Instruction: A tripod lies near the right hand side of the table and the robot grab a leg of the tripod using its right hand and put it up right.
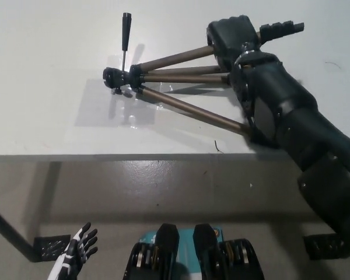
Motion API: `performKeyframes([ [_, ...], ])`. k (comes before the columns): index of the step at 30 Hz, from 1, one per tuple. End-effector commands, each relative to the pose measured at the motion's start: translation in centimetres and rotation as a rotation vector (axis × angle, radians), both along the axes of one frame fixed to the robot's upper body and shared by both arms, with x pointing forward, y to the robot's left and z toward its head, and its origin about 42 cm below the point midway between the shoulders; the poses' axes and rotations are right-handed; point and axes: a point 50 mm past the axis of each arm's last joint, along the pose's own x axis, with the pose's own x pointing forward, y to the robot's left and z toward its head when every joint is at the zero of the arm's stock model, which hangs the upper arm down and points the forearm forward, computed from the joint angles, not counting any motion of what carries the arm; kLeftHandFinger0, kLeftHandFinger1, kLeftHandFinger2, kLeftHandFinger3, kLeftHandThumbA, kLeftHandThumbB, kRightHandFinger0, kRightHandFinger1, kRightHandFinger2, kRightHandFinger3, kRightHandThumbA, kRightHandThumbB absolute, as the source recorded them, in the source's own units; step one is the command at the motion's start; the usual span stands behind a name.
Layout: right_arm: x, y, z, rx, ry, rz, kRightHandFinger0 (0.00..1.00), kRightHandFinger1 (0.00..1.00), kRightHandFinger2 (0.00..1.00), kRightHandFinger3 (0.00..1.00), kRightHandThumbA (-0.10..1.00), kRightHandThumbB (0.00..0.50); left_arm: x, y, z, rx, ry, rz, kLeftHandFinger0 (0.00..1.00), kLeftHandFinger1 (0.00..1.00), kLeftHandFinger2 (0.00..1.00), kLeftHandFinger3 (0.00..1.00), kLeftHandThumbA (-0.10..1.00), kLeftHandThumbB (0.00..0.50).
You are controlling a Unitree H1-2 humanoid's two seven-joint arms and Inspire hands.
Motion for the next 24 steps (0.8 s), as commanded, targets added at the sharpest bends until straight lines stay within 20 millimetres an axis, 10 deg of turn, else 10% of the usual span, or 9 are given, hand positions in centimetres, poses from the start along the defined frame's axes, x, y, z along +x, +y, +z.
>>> performKeyframes([
  [1, -0.6, 3.0, 15.8, 0.680, -0.470, 0.147, 0.00, 0.20, 0.69, 0.79, -0.10, 0.069, -0.6, 0.1, 0.1, 0.031, -0.051, -0.035, 1.00, 1.00, 1.00, 1.00, 1.00, 0.290],
  [13, -0.9, 2.3, 20.1, 1.105, -0.479, 0.124, 0.00, 0.08, 0.52, 0.59, -0.10, 0.068, -1.6, -0.1, -0.1, 0.020, -0.006, -0.055, 1.00, 1.00, 1.00, 1.00, 1.00, 0.303],
  [24, -0.5, 1.0, 18.0, 1.553, -0.420, -0.013, 0.00, 0.00, 0.35, 0.39, -0.10, 0.094, -2.1, -0.3, -0.5, 0.009, 0.001, -0.054, 1.00, 1.00, 1.00, 1.00, 1.00, 0.272],
])
